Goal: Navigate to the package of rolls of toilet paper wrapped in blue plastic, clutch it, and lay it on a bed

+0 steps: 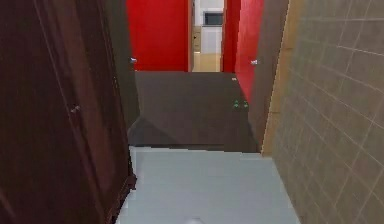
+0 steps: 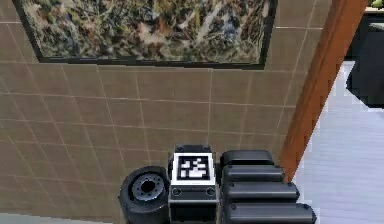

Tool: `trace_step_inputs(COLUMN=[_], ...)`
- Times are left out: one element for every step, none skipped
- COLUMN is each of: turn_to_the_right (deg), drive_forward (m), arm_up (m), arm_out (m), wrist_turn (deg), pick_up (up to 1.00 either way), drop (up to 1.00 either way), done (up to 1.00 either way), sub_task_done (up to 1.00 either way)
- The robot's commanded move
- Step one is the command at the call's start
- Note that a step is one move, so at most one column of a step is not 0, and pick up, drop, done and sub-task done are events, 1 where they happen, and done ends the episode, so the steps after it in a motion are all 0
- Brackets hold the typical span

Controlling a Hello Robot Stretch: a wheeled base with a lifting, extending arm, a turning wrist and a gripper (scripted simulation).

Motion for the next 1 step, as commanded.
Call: trace_step_inputs(turn_to_the_right=[0.0], drive_forward=[1.0], arm_up=[0.0], arm_out=[0.0], wrist_turn=[0.0], pick_up=[0.0], drop=[0.0], done=[0.0], sub_task_done=[0.0])
